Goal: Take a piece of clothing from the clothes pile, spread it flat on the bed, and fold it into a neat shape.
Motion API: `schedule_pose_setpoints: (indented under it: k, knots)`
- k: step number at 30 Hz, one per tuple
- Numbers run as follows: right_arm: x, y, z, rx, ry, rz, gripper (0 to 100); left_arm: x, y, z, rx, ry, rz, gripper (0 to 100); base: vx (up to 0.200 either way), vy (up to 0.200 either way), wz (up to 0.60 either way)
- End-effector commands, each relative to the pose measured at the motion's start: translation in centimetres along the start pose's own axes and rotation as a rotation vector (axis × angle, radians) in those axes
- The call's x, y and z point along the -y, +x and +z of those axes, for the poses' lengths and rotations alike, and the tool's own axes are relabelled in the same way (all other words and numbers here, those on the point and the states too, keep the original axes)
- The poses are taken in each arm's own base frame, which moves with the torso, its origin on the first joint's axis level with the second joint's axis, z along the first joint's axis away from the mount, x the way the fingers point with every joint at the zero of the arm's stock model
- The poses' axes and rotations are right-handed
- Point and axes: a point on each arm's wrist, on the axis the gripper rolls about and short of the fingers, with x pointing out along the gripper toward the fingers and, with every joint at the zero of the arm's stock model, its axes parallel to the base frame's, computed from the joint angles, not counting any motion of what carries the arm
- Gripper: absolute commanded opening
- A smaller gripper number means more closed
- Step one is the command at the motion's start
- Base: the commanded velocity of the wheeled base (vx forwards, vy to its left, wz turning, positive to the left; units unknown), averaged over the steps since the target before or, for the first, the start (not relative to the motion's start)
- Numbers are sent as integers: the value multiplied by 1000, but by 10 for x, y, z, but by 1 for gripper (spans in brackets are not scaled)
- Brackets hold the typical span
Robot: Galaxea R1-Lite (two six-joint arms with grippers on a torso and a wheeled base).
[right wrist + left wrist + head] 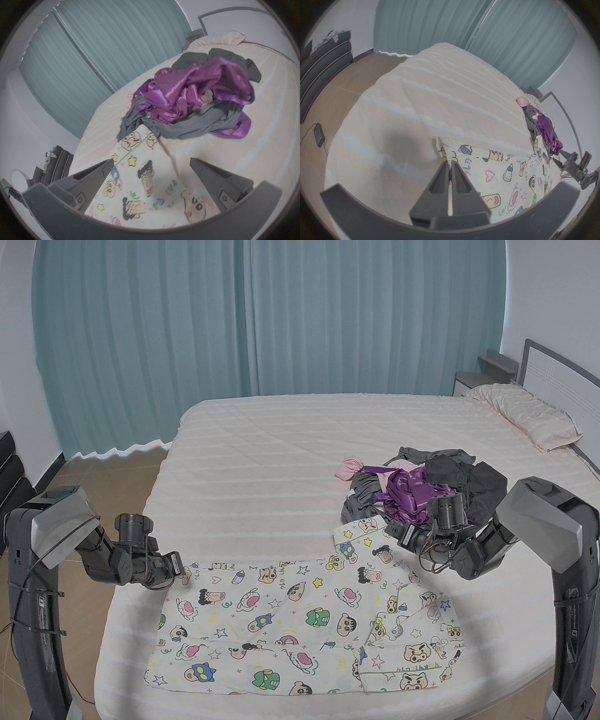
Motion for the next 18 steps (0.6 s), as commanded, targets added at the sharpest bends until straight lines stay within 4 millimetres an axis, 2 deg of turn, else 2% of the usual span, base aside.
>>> schedule_pose_setpoints:
  k: [1, 11, 18]
  knots:
    - [26, 44, -17, -55, 10, -54, 100, 4, -17, 6, 24, -12, -4, 0, 0, 0, 0]
    - [28, 47, -12, -68, -18, -18, 100, 3, -15, 6, 24, -11, -4, 0, 0, 0, 0]
    - [20, 49, -7, -72, -22, 42, 100, 1, -15, 8, 32, -15, 6, 0, 0, 0, 0]
